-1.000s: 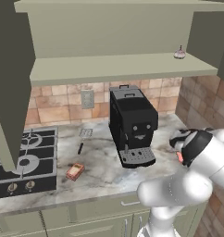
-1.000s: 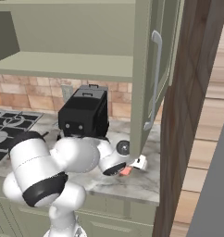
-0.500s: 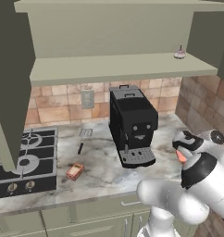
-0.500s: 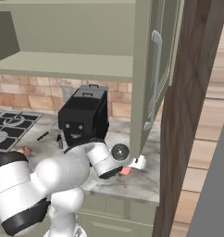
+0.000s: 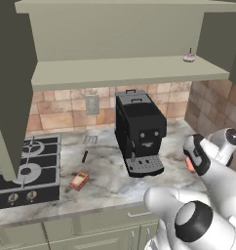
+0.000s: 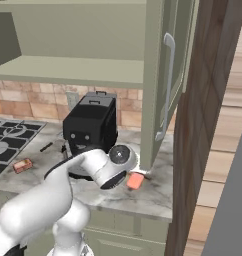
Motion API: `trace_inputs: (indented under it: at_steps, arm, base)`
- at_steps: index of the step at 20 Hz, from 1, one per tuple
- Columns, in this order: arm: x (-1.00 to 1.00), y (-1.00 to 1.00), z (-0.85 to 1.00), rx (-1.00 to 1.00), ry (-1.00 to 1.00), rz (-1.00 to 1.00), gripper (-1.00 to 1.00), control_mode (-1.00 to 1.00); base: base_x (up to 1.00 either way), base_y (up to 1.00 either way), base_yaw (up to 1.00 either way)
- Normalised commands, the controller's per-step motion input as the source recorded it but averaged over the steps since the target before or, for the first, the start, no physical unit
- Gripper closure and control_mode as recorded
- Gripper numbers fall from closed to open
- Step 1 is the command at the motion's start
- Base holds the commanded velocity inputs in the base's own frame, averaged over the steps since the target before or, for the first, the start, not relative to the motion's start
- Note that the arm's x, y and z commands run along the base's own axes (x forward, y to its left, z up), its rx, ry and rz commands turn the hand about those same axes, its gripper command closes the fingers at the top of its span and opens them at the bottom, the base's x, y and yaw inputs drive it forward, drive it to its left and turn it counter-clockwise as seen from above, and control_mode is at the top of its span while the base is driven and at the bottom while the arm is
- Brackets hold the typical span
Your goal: Pick the bar soap and bar soap from the cabinet and place them on the counter.
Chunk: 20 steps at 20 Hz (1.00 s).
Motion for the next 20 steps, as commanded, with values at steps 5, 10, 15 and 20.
trace_inputs:
  at_steps: [5, 10, 15, 20]
  arm:
    - [-0.43, 0.0, 0.55, 0.0, -0.02, 0.02, -1.0, -1.0]
    - [-0.57, 0.17, 0.4, -0.04, -0.2, 0.02, -1.0, -1.0]
    - [-0.59, 0.29, 0.46, -0.06, -0.21, 0.0, -1.0, -1.0]
    - [-0.41, 0.34, 0.74, -0.05, -0.15, 0.0, -1.0, -1.0]
  base:
    - [0.0, 0.0, 0.0]
    - [0.0, 0.0, 0.0]
    - [0.0, 0.0, 0.0]
    - [0.0, 0.0, 0.0]
